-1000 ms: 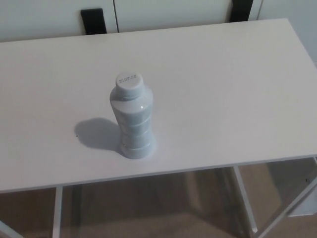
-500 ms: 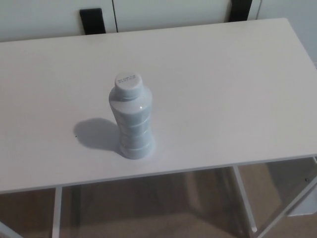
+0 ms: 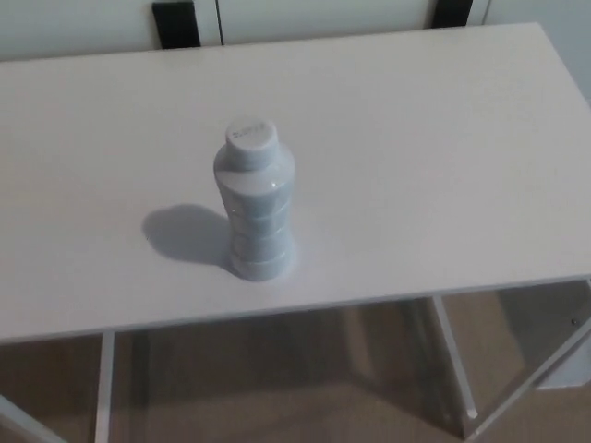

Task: The robot picks up a bottle from a person using its left hand and walk towards the table in frontand put the bottle on the table.

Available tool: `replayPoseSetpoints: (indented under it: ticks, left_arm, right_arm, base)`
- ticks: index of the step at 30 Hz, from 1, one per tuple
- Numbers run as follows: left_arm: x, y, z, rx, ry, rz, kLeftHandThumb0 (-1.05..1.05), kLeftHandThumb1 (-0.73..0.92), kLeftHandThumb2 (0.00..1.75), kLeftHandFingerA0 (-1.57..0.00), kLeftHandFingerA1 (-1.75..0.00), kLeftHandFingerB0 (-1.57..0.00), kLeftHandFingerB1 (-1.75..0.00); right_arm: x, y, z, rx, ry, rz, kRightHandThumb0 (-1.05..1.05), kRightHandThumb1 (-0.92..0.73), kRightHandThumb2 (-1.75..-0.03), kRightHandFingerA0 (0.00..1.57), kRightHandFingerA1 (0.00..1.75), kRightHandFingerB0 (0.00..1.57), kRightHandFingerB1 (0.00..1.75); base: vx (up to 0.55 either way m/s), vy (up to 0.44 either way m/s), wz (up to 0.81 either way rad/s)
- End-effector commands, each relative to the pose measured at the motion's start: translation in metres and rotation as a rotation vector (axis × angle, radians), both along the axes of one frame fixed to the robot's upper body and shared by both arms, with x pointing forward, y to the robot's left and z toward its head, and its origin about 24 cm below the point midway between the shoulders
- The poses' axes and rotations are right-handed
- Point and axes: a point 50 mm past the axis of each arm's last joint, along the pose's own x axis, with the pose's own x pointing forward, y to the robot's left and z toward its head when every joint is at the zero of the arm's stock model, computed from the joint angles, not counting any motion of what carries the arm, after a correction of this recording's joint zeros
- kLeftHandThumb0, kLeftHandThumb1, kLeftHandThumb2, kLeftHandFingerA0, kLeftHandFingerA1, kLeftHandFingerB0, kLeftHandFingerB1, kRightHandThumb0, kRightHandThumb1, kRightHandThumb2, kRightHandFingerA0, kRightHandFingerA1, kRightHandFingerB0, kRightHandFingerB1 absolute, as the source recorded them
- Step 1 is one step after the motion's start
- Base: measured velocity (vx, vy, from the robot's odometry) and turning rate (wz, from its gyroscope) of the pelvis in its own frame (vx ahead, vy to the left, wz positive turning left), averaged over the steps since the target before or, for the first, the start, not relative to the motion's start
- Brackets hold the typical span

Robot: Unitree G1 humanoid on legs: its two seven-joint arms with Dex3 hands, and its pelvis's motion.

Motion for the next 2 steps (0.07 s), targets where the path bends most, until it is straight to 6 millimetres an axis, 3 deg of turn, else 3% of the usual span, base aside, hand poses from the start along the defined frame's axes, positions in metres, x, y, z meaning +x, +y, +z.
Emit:
replayPoseSetpoints:
  ticks: [1,2]
  left_arm:
    - [0.0013,0.0029,0.0023,0.111,-0.032,-0.109,-0.64,0.89,0.67,-0.28,-0.34,-0.23,-0.30]
    - [0.0013,0.0029,0.0023,0.111,-0.032,-0.109,-0.64,0.89,0.67,-0.28,-0.34,-0.23,-0.30]
  right_arm:
    - [-0.0030,-0.0079,0.0024,-0.022,0.017,-0.017,-0.38,-0.71,-0.61,0.67,0.47,0.54,0.41]
    - [-0.0030,-0.0079,0.0024,-0.022,0.017,-0.017,-0.38,-0.71,-0.61,0.67,0.47,0.54,0.41]
  base:
    - [-0.07,-0.140,0.09]
    - [-0.08,-0.159,0.11]
